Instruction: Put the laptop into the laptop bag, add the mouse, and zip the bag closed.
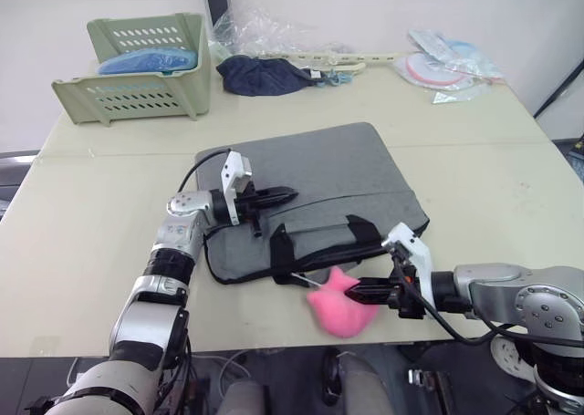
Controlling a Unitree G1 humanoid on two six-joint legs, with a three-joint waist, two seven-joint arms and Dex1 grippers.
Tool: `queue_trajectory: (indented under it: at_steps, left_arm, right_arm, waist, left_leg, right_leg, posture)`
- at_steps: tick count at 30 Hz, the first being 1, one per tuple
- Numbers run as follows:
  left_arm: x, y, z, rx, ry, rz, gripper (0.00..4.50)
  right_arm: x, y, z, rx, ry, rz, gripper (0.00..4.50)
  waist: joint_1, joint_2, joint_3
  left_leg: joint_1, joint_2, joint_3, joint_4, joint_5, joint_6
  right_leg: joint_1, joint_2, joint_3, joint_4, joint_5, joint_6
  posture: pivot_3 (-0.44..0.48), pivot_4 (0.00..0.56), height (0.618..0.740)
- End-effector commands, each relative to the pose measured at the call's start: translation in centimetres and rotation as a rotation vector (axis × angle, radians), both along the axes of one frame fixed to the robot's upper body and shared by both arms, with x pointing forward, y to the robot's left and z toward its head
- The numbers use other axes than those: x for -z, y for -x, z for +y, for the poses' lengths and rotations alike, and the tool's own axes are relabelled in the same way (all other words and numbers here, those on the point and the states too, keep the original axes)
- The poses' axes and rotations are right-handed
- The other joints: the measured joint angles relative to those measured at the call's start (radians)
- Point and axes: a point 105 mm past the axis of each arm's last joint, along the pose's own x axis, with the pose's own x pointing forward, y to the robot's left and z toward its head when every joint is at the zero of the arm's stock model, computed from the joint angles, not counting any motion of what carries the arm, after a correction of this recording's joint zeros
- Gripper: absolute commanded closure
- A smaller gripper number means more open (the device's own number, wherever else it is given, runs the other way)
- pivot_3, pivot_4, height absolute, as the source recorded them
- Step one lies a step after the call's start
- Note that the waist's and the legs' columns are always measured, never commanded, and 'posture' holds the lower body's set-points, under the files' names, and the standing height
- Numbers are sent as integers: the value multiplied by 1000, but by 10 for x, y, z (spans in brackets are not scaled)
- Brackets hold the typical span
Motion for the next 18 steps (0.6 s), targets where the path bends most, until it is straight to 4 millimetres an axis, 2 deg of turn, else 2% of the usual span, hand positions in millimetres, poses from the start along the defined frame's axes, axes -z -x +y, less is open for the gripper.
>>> queue_trajectory:
  at_steps: [1,5,12,18]
  left_arm:
    - [44,11,1,8,-80,135,4500]
    - [51,16,-1,30,-96,145,4500]
    - [75,27,-1,53,-136,199,4500]
    - [80,28,2,45,-143,212,4500]
  right_arm:
    - [-7,2,-7,6,6,-25,4418]
    - [-10,3,-10,13,10,-34,4418]
    - [-17,1,-18,36,24,-58,4418]
    - [-21,2,-28,58,47,-60,4418]
  waist:
    - [0,0,0]
    - [1,0,-2]
    - [10,0,-10]
    - [15,3,-16]
  left_leg:
    - [0,0,0,0,0,0]
    - [0,0,0,0,0,0]
    - [0,0,0,0,0,0]
    - [2,0,0,0,0,1]
  right_leg:
    - [0,0,0,0,0,0]
    - [0,0,0,0,0,0]
    - [0,0,0,-1,0,0]
    - [3,0,0,-2,0,0]
  posture:
    - [0,150,740]
    - [0,150,740]
    - [0,150,740]
    - [0,150,740]
